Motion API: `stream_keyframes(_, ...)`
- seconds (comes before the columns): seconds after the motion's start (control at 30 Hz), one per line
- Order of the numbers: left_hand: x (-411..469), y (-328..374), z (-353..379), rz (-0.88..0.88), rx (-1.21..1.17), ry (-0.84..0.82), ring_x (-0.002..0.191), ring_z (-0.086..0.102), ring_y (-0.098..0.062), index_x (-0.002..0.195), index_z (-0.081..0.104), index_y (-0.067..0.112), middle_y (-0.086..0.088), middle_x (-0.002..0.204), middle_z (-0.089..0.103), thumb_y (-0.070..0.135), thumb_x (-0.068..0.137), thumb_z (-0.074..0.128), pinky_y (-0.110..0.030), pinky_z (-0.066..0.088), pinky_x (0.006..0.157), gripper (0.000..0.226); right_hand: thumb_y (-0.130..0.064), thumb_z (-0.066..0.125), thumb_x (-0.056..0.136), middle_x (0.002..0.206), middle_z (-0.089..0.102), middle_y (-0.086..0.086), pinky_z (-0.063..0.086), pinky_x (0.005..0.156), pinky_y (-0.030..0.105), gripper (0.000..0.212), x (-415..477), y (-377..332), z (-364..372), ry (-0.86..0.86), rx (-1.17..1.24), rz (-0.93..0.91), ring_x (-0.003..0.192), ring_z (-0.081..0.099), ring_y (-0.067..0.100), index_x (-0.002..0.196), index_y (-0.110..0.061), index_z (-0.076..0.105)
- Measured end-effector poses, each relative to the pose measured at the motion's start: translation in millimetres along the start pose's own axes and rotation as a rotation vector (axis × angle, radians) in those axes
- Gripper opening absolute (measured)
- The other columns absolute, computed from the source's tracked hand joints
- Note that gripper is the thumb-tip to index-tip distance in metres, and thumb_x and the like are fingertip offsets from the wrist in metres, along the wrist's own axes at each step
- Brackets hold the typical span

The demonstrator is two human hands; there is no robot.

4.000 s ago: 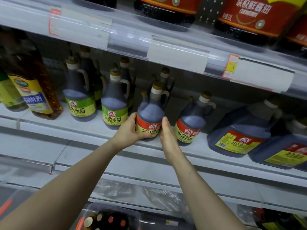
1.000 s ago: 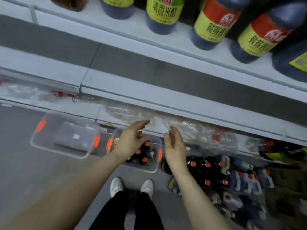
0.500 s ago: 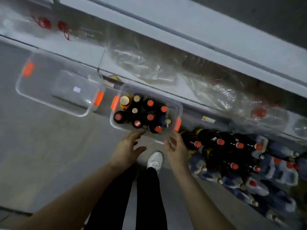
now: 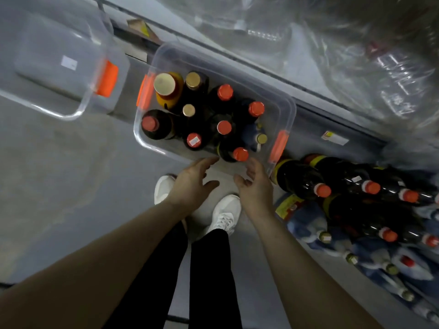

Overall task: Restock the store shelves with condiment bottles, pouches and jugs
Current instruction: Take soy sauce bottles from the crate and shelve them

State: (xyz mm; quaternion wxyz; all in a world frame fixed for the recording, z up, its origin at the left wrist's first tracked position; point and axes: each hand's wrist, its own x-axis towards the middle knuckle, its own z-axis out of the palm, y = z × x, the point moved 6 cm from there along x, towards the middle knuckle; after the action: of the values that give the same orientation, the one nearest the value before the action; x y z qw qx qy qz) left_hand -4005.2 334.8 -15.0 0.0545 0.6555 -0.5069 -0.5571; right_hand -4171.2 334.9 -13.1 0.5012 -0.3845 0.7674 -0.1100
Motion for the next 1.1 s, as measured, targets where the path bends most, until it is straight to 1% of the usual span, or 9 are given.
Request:
stream_keyframes(0.2,57,-18,27,0.031,0.080,-0.031,0.131,0.050,-0.025,0.152,0.037,0.018,-0.006,0.152,0.043,0.013,0.094,0.065,-0.040,0.043,0.108,0.064,-0.003,0.071,0.089,0.137,0.060,0.006,0.045,0.108,0.045,0.057,58,22,30,-0.014,-0.004,-0.033,0.129,0.054,0.023,0.142,-0.014,0.050)
stream_keyframes(0.43,96,-31,48,0.080,0.157,-0.086,0.137,0.042,-0.026,0.153,0.035,0.015,-0.007,0.156,0.037,0.006,0.093,0.062,-0.034,0.036,0.112,0.066,-0.015,0.083,0.082,0.124,0.069,0.005,0.049,0.102,0.044,0.046,87,34,38,0.089,0.065,-0.197,0.119,0.062,0.021,0.125,-0.010,0.066)
stream_keyframes(0.53,100,-34,46,0.079,0.139,-0.095,0.138,0.040,-0.024,0.151,0.037,0.016,-0.006,0.156,0.037,0.002,0.092,0.062,-0.032,0.035,0.113,0.066,-0.021,0.083,0.083,0.119,0.072,0.001,0.051,0.099,0.039,0.046,85,33,36,0.071,-0.008,-0.251,0.116,0.065,0.016,0.125,-0.013,0.067)
stream_keyframes(0.67,93,-31,43,0.083,0.133,-0.130,0.141,0.037,-0.024,0.151,0.037,0.015,-0.005,0.157,0.036,0.001,0.090,0.065,-0.037,0.036,0.113,0.069,-0.022,0.083,0.084,0.123,0.071,0.005,0.051,0.100,0.041,0.046,85,21,30,0.020,-0.128,-0.315,0.119,0.064,0.022,0.125,-0.010,0.068)
stream_keyframes(0.73,87,-28,38,0.080,0.127,-0.133,0.142,0.037,-0.022,0.153,0.034,0.018,-0.003,0.158,0.034,0.002,0.090,0.065,-0.036,0.036,0.113,0.072,-0.022,0.083,0.083,0.122,0.072,0.005,0.052,0.099,0.038,0.044,79,10,25,0.020,-0.168,-0.351,0.117,0.065,0.022,0.123,-0.011,0.069)
stream_keyframes(0.83,68,-20,28,0.096,0.099,-0.136,0.138,0.042,-0.021,0.154,0.032,0.025,0.002,0.159,0.033,0.001,0.089,0.067,-0.035,0.040,0.110,0.078,-0.023,0.083,0.082,0.115,0.074,0.000,0.051,0.094,0.024,0.041,58,-4,10,0.036,-0.140,-0.384,0.111,0.067,0.014,0.120,-0.014,0.069)
stream_keyframes(0.93,43,-2,20,0.126,0.069,-0.148,0.135,0.047,-0.022,0.155,0.027,0.030,0.001,0.155,0.041,0.000,0.088,0.068,-0.039,0.044,0.108,0.083,-0.026,0.083,0.082,0.102,0.072,-0.016,0.051,0.089,0.020,0.039,30,-21,-15,0.071,-0.100,-0.362,0.101,0.067,0.006,0.117,-0.020,0.069)
stream_keyframes(1.0,27,14,11,0.117,0.075,-0.139,0.133,0.049,-0.024,0.156,0.022,0.033,-0.003,0.151,0.046,0.003,0.089,0.068,-0.041,0.046,0.106,0.087,-0.026,0.083,0.082,0.098,0.068,-0.024,0.051,0.091,0.024,0.036,10,-36,-34,0.099,-0.069,-0.334,0.101,0.066,0.004,0.115,-0.023,0.070)
stream_keyframes(1.1,2,47,-11,0.157,0.052,-0.107,0.132,0.050,-0.025,0.156,0.021,0.031,-0.006,0.148,0.049,0.005,0.090,0.067,-0.042,0.046,0.105,0.085,-0.030,0.082,0.082,0.099,0.074,-0.009,0.055,0.091,0.039,0.032,-22,-65,-64,0.127,-0.001,-0.289,0.099,0.069,0.014,0.111,-0.020,0.072)
